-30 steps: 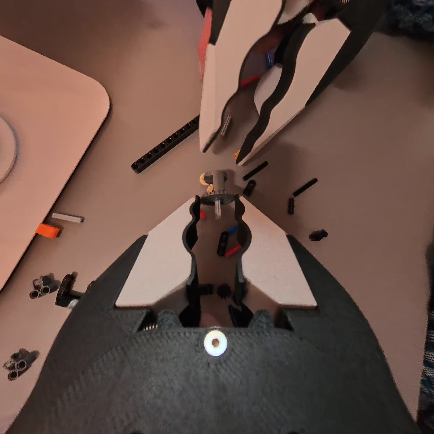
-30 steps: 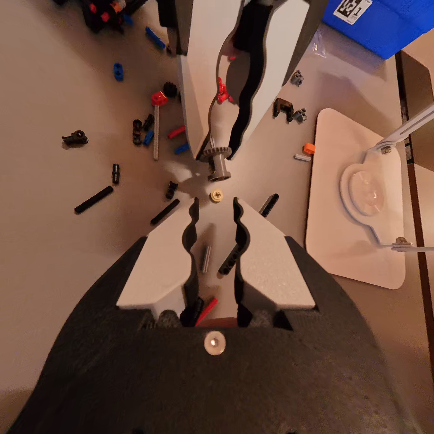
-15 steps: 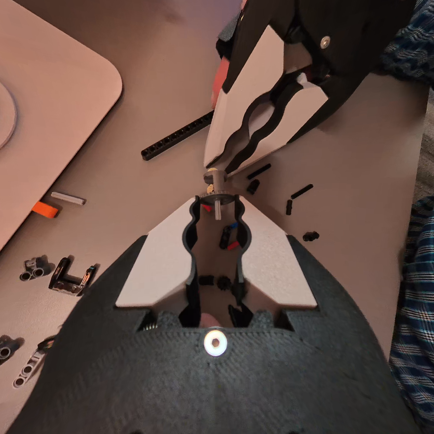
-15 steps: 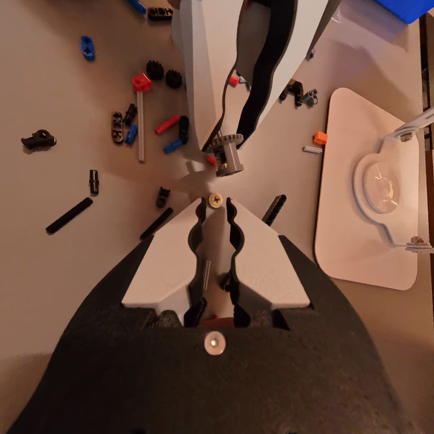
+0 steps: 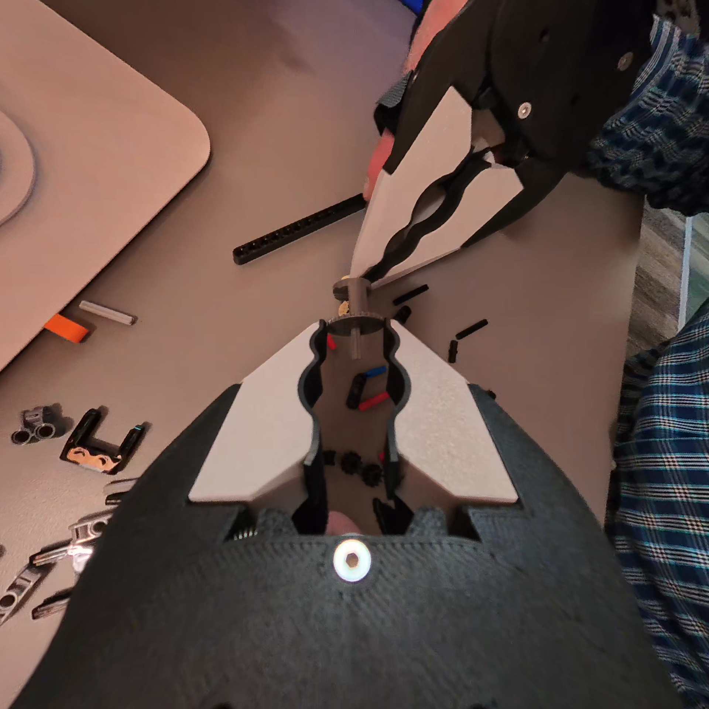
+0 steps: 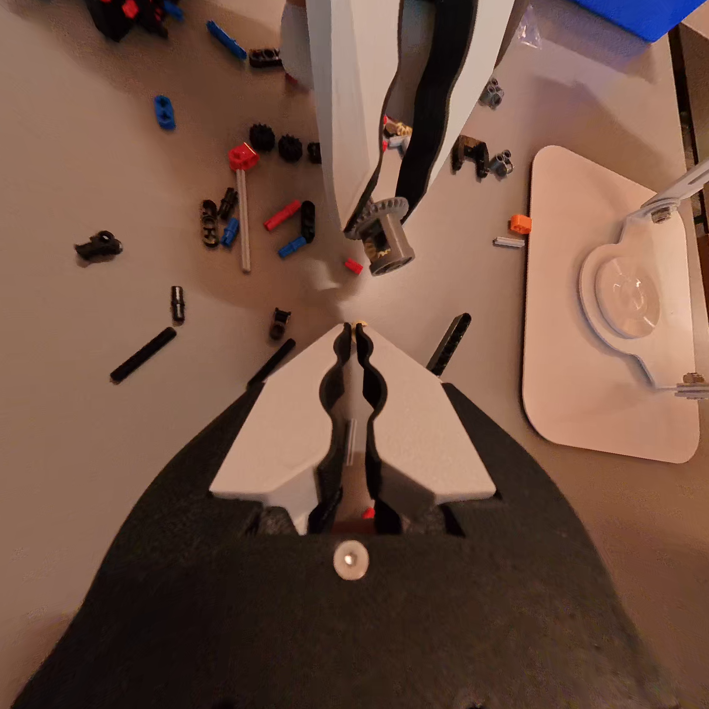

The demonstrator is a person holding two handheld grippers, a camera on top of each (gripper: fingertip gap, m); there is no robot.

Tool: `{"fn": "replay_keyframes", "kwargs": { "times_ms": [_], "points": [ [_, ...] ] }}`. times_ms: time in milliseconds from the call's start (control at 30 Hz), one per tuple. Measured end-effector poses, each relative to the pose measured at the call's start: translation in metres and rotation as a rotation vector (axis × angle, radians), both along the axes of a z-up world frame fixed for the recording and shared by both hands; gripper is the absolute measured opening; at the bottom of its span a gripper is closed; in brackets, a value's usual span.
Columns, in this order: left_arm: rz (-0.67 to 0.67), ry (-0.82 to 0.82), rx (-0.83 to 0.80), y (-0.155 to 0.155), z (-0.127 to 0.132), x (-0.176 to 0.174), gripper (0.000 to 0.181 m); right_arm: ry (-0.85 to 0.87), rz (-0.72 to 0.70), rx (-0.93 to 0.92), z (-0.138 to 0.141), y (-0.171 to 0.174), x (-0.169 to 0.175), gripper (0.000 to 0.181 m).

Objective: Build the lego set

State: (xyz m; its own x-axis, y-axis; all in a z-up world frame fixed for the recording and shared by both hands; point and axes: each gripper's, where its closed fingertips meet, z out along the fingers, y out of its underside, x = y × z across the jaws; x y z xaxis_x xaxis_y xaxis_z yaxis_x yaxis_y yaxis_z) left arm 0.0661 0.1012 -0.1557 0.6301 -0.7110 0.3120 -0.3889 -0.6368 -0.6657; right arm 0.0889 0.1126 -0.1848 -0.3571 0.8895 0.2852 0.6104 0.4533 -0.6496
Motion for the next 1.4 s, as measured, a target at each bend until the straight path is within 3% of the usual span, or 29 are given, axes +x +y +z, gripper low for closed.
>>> {"fn": "replay_keyframes", "kwargs": {
  "times_ms": [267,533,767,967,1400],
  "points": [
    [0.036,-0.041,0.006,-0.009,0.015,0.007,0.027,0.057,-0.013,-0.056,0.019,-0.02,0.025,0.0],
    [0.036,-0.043,0.008,-0.031,0.018,0.038,0.027,0.03,-0.028,-0.031,0.015,-0.05,0.066,0.0],
    [0.101,-0.177,-0.031,-0.044,0.023,0.072,0.028,-0.008,-0.076,0.012,-0.005,-0.074,0.097,0.001],
    [0.148,-0.264,-0.045,-0.048,0.025,0.089,0.027,0.041,-0.144,0.026,-0.005,-0.081,0.106,0.014],
    [0.164,-0.326,-0.061,-0.051,0.025,0.116,0.027,0.376,-0.382,-0.111,0.047,-0.062,0.095,0.034]
  ]
}}
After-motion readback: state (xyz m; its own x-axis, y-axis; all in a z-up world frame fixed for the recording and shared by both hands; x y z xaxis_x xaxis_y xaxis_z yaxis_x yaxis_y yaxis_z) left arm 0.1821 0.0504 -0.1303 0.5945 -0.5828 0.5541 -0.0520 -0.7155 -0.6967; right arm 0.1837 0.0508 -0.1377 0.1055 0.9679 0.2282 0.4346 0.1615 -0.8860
